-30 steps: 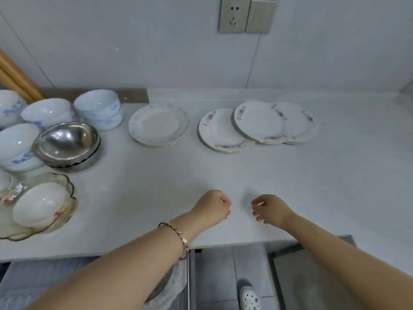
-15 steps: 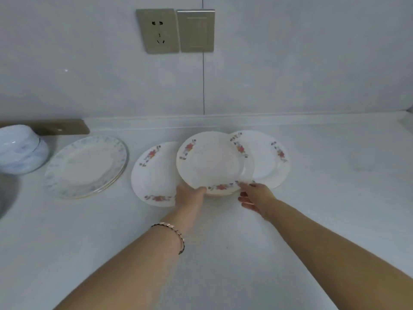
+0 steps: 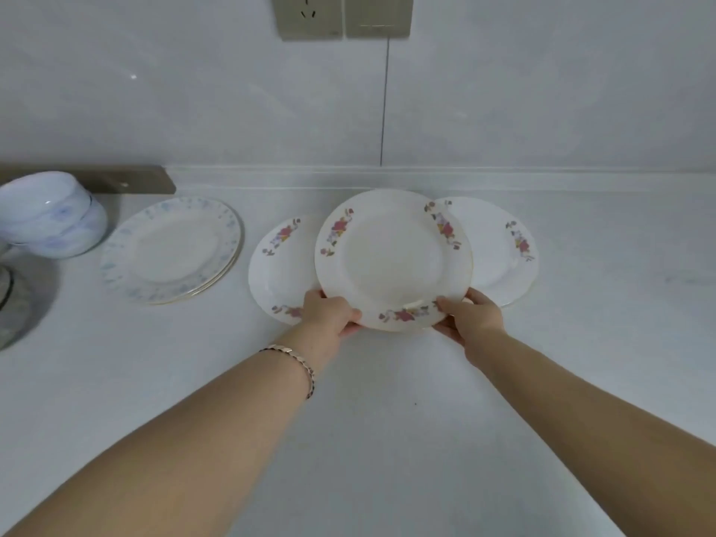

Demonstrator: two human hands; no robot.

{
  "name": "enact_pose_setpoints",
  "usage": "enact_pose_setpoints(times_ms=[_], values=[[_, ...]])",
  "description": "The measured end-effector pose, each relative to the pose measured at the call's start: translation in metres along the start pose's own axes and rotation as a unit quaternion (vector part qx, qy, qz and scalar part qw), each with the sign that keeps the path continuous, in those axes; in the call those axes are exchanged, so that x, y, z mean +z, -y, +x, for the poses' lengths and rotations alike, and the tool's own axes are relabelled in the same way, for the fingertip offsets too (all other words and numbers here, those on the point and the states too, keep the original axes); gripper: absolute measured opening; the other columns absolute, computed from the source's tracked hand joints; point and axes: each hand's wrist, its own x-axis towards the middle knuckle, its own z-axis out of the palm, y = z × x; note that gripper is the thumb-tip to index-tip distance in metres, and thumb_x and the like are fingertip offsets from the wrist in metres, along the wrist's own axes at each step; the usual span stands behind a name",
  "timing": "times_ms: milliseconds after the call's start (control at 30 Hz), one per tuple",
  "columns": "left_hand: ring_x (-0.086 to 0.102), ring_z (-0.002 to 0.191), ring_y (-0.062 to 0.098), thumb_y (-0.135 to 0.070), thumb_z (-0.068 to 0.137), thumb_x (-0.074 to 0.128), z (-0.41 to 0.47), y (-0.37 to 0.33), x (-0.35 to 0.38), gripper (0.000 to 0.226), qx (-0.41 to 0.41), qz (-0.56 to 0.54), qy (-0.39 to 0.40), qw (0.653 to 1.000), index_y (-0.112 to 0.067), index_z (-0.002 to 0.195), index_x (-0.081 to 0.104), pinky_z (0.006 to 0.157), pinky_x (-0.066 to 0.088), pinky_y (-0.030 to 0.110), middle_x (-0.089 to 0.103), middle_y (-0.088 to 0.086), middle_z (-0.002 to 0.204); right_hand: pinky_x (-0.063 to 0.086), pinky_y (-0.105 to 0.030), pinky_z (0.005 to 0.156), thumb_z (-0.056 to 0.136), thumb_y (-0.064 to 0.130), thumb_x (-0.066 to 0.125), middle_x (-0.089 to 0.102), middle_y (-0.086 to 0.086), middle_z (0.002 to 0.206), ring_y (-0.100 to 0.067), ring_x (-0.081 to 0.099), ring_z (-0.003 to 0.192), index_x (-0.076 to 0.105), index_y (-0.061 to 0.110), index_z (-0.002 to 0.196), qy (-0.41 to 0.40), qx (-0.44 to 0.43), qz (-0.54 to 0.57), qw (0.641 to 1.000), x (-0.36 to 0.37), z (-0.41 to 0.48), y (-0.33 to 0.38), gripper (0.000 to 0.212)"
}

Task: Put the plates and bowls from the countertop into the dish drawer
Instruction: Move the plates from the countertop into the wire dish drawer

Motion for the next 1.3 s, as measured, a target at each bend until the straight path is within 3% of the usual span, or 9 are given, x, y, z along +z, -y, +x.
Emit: enact_pose_setpoints(times_ms=[100,233,333,500,600,700,900,1067,1300], values=[[0.059,0.102,0.031,0.026,0.074,0.055,-0.026,0.012,-0.033,0.062,0.000,-0.013,0.028,1.000,0.001,0.130,0.044,0.064,0.057,0.032,0.056,0.019,0.130,0.058,-0.021,0.051,0.086,-0.007,0.057,0.060,-0.016,0.106,-0.022,0.062,0.071,0.050,0.007,0.131,0.010,-0.035,-0.040,0.999,0.002,-0.037,-0.006,0.048],[0.064,0.096,0.032,0.027,0.063,0.062,-0.066,0.036,-0.100,0.072,-0.005,0.013,0.039,0.999,-0.004,0.126,0.047,0.039,0.053,0.022,0.064,0.019,0.119,0.057,-0.015,0.049,0.086,-0.005,0.058,0.067,-0.011,0.091,-0.019,0.063,0.070,0.052,0.010,0.129,0.033,-0.083,-0.105,0.990,0.018,-0.106,-0.033,0.046],[0.064,0.098,0.033,0.027,0.061,0.063,-0.100,0.061,-0.168,0.072,-0.001,0.001,0.047,0.999,-0.004,0.124,0.046,0.047,0.053,0.026,0.064,0.019,0.116,0.059,-0.018,0.052,0.086,-0.004,0.058,0.066,-0.013,0.083,-0.023,0.063,0.070,0.055,0.009,0.124,0.043,-0.103,-0.132,0.985,0.042,-0.170,-0.073,0.039],[0.059,0.098,0.028,0.009,0.079,0.060,-0.172,0.098,-0.307,0.049,-0.006,-0.027,0.045,0.999,-0.007,0.125,0.050,0.053,0.052,0.030,0.063,0.014,0.117,0.051,-0.034,0.078,0.088,-0.003,0.056,0.066,-0.014,0.090,-0.030,0.062,0.083,0.052,0.008,0.129,0.050,-0.105,-0.145,0.983,0.087,-0.286,-0.164,0.043],[0.056,0.097,0.027,-0.002,0.086,0.059,-0.215,0.111,-0.388,0.039,-0.020,-0.017,0.032,0.999,-0.007,0.124,0.052,0.065,0.052,0.035,0.060,0.012,0.109,0.052,-0.035,0.079,0.089,-0.001,0.056,0.065,-0.008,0.081,-0.029,0.063,0.083,0.053,0.008,0.128,0.056,-0.087,-0.148,0.984,0.108,-0.353,-0.215,0.040],[0.056,0.102,0.030,0.005,0.086,0.059,-0.251,0.128,-0.456,0.044,-0.027,0.043,0.028,0.998,-0.009,0.127,0.051,0.078,0.051,0.042,0.060,0.015,0.118,0.051,-0.034,0.080,0.089,-0.001,0.056,0.065,-0.016,0.095,-0.029,0.061,0.084,0.054,0.006,0.126,0.069,-0.056,-0.159,0.983,0.128,-0.404,-0.258,0.038],[0.054,0.120,0.036,0.007,0.086,0.058,-0.273,0.176,-0.542,0.046,-0.101,0.095,-0.036,0.990,-0.007,0.129,0.049,0.090,0.048,0.048,0.058,0.017,0.129,0.054,-0.017,0.041,0.088,-0.005,0.055,0.060,-0.016,0.100,-0.023,0.060,0.067,0.051,0.002,0.129,0.094,0.007,-0.191,0.977,0.165,-0.435,-0.344,0.041],[0.057,0.118,0.037,0.012,0.079,0.065,-0.267,0.202,-0.598,0.045,-0.119,0.088,-0.096,0.984,0.005,0.123,0.055,0.089,0.048,0.043,0.060,0.023,0.126,0.056,-0.021,0.044,0.089,-0.003,0.055,0.064,-0.021,0.109,-0.033,0.065,0.092,0.050,0.004,0.130,0.136,0.069,-0.227,0.962,0.192,-0.438,-0.392,0.042],[0.058,0.115,0.037,0.008,0.074,0.071,-0.231,0.211,-0.659,0.050,-0.114,0.127,-0.128,0.977,-0.001,0.121,0.056,0.091,0.052,0.047,0.062,0.016,0.123,0.053,-0.018,0.038,0.091,-0.001,0.053,0.060,-0.015,0.097,-0.026,0.061,0.072,0.055,0.003,0.120,0.140,0.090,-0.264,0.950,0.248,-0.434,-0.432,0.029]])
